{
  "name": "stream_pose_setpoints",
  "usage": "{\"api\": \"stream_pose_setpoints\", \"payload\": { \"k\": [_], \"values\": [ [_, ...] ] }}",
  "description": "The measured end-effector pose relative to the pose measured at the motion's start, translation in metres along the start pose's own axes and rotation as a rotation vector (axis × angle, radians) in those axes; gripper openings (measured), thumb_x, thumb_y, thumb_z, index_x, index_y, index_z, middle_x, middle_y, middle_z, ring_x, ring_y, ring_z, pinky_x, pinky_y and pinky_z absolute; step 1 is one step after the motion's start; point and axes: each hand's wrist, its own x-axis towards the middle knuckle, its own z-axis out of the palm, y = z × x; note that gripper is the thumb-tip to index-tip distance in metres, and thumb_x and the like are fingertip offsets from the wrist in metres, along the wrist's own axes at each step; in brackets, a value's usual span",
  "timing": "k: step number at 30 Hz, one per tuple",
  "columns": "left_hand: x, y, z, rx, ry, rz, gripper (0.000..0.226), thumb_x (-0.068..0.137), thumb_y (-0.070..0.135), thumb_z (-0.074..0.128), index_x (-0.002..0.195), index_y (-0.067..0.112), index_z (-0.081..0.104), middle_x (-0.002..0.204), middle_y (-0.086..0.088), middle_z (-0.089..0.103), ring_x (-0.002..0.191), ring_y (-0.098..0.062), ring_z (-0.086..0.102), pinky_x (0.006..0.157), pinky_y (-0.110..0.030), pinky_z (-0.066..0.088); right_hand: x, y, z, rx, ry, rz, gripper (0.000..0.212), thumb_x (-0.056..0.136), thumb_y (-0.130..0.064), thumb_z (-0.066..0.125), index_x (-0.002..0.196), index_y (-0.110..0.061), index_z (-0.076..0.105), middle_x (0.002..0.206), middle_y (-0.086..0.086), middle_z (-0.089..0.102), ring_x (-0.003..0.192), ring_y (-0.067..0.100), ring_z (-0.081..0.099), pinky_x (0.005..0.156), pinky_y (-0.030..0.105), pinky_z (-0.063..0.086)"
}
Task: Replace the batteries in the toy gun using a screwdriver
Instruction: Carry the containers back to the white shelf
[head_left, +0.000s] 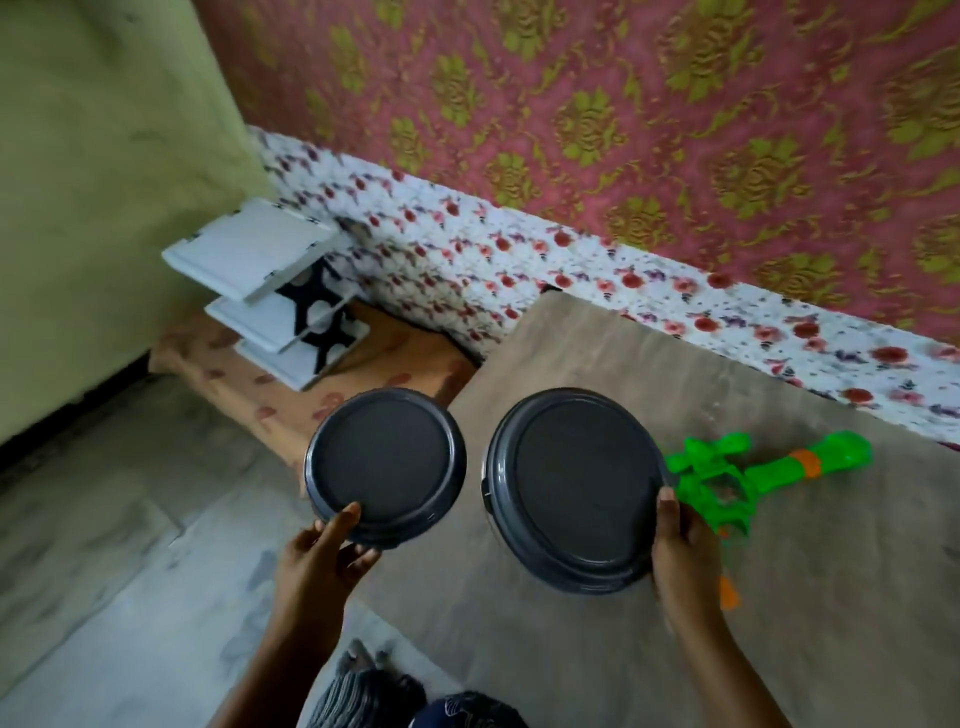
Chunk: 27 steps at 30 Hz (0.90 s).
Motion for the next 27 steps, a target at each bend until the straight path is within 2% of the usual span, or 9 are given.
{"api": "stream_pose_setpoints", "payload": {
  "k": [2,6,9,12,15,17,21,24,27],
  "values": [
    [0.014,0.012,-0.021,-0.022,0.028,-0.007,0.008,0.093,0.012,0.051,0.092,0.005,0.055,0.091,-0.015,0.062,0.080,-0.026,0.061,0.057,-0.025,0.059,-0.006,-0.015,0.024,-0.041,-0.039,-0.037,0.045,0.096,-0.033,0.041,0.070,0.001,0.057,0.067,0.024,0.058,0.069,0.035,0.054,0.059,0.035,0.031],
    [0.057,0.043,-0.069,-0.081,0.046,-0.020,0.016,0.093,0.013,0.051,0.104,0.002,0.052,0.095,-0.016,0.062,0.082,-0.026,0.061,0.068,-0.033,0.057,-0.021,-0.046,0.082,-0.155,-0.086,-0.122,0.045,0.096,-0.035,0.041,0.081,0.003,0.060,0.075,0.020,0.059,0.068,0.026,0.047,0.053,0.032,0.024],
    [0.091,0.068,-0.100,-0.105,0.026,-0.008,0.008,0.092,0.013,0.053,0.095,0.006,0.054,0.094,-0.015,0.061,0.081,-0.026,0.061,0.068,-0.034,0.056,-0.034,-0.066,0.125,-0.133,-0.076,-0.103,0.042,0.096,-0.037,0.039,0.080,-0.003,0.057,0.080,0.021,0.060,0.072,0.029,0.050,0.057,0.032,0.032],
    [0.128,0.103,-0.152,-0.126,0.003,0.008,0.009,0.091,0.013,0.055,0.094,0.005,0.053,0.092,-0.016,0.062,0.079,-0.026,0.063,0.066,-0.031,0.058,-0.059,-0.091,0.184,-0.105,-0.085,-0.051,0.039,0.097,-0.029,0.039,0.086,0.002,0.060,0.082,0.018,0.058,0.076,0.031,0.052,0.065,0.033,0.035],
    [0.150,0.133,-0.191,-0.127,0.013,0.027,0.011,0.090,0.014,0.057,0.093,0.005,0.051,0.087,-0.017,0.062,0.076,-0.027,0.063,0.058,-0.027,0.059,-0.080,-0.115,0.232,-0.095,-0.099,0.001,0.043,0.097,-0.032,0.039,0.093,0.005,0.062,0.083,0.016,0.055,0.082,0.034,0.054,0.069,0.034,0.036],
    [0.164,0.155,-0.219,-0.124,0.030,0.043,0.010,0.090,0.013,0.058,0.086,0.007,0.050,0.084,-0.016,0.059,0.072,-0.026,0.061,0.054,-0.026,0.057,-0.095,-0.131,0.267,-0.118,-0.105,0.005,0.045,0.096,-0.037,0.038,0.089,0.001,0.062,0.082,0.018,0.057,0.084,0.038,0.056,0.068,0.036,0.037],
    [0.192,0.191,-0.251,-0.124,0.073,0.053,0.012,0.089,0.010,0.058,0.083,0.008,0.048,0.080,-0.015,0.057,0.067,-0.025,0.057,0.047,-0.022,0.054,-0.114,-0.168,0.309,-0.189,-0.196,-0.039,0.045,0.094,-0.043,0.033,0.067,-0.011,0.049,0.060,0.011,0.048,0.063,0.033,0.048,0.060,0.038,0.035],
    [0.227,0.218,-0.262,-0.152,0.053,0.020,0.014,0.089,0.012,0.059,0.098,0.002,0.053,0.075,-0.012,0.057,0.064,-0.021,0.057,0.048,-0.022,0.055,-0.114,-0.193,0.337,-0.178,-0.245,0.044,0.043,0.095,-0.044,0.034,0.084,-0.007,0.053,0.073,0.018,0.055,0.063,0.028,0.044,0.061,0.036,0.031],
    [0.269,0.241,-0.263,-0.142,0.037,0.008,0.021,0.089,0.014,0.060,0.104,0.002,0.054,0.072,-0.010,0.057,0.063,-0.018,0.058,0.050,-0.022,0.054,-0.103,-0.207,0.369,-0.130,-0.277,0.165,0.045,0.094,-0.046,0.035,0.102,-0.007,0.054,0.095,0.020,0.057,0.081,0.032,0.050,0.072,0.032,0.030]
  ]
}}
